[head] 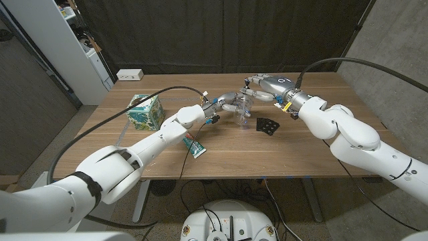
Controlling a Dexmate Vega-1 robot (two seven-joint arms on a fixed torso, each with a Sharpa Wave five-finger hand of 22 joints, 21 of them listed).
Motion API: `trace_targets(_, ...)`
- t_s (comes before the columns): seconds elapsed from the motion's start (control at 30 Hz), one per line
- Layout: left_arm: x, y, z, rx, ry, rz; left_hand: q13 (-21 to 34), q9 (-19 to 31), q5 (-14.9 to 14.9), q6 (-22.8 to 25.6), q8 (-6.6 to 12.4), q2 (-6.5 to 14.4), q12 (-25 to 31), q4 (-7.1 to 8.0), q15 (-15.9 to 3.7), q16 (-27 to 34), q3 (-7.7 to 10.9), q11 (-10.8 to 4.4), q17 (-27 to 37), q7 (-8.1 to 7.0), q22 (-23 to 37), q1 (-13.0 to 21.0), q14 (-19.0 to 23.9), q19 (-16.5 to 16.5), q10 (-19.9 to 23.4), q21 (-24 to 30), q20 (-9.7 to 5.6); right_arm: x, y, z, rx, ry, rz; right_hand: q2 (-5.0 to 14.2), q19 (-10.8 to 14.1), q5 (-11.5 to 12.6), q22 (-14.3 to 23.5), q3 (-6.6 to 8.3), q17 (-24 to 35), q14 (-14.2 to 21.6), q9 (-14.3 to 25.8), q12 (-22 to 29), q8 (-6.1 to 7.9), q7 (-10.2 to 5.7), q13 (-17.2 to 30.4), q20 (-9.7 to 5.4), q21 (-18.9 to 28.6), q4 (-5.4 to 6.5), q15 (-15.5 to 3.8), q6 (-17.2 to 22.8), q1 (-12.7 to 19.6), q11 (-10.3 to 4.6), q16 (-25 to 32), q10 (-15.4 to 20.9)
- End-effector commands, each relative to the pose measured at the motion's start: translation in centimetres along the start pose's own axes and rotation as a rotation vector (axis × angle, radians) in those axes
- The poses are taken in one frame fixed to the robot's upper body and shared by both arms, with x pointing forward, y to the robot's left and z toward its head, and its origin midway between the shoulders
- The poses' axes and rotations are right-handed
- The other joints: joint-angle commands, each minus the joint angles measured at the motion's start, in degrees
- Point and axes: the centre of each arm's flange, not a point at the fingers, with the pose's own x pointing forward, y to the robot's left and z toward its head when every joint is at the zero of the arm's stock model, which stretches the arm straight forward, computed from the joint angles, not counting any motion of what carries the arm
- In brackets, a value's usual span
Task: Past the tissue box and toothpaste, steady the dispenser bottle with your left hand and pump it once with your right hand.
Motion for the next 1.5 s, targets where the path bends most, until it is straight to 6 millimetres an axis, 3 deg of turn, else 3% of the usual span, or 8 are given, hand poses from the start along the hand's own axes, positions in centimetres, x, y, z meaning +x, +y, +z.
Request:
trace_targets(0.03, 0.0, 0.5, 0.0, -0.008, -0.002, 0.013, 0.18, -0.04, -0.21, 5.76, 0.62, 8.99, 0.47, 0.11, -14.1, 0.46, -0.26, -5.42, 1.51, -2.91, 0.14, 5.4, 4.82, 0.44, 6.38, 0.63, -5.85, 0.2, 0.7, 0.1, 0.008, 0.003, 0.025, 2.22, -0.27, -0.05, 0.14, 0.11, 0.14, 0.15, 0.18, 0.36, 0.09, 0.56, 0.27, -0.52, 0.34, 0.1, -0.44, 0.08, -0.33, -0.23, 0.49, 0.81)
trace_targets(1.5, 0.4, 1.0, -0.3, -0.039, -0.014, 0.047, -0.11, -0.76, -0.47, 7.48, 0.99, 9.35, 0.56, 0.01, -14.08, -0.41, -1.01, -5.37, 2.34, -2.51, -0.01, 6.16, 6.48, 0.06, 7.76, 3.98, -6.05, 1.2, 2.7, 0.6, -0.063, 0.02, 0.156, 2.05, -2.56, -0.08, 0.21, -0.34, 0.27, -1.87, 0.23, 0.05, 0.14, 0.93, 0.32, -0.92, 0.11, 0.72, 0.12, 0.39, -0.95, -0.5, 0.27, 1.04)
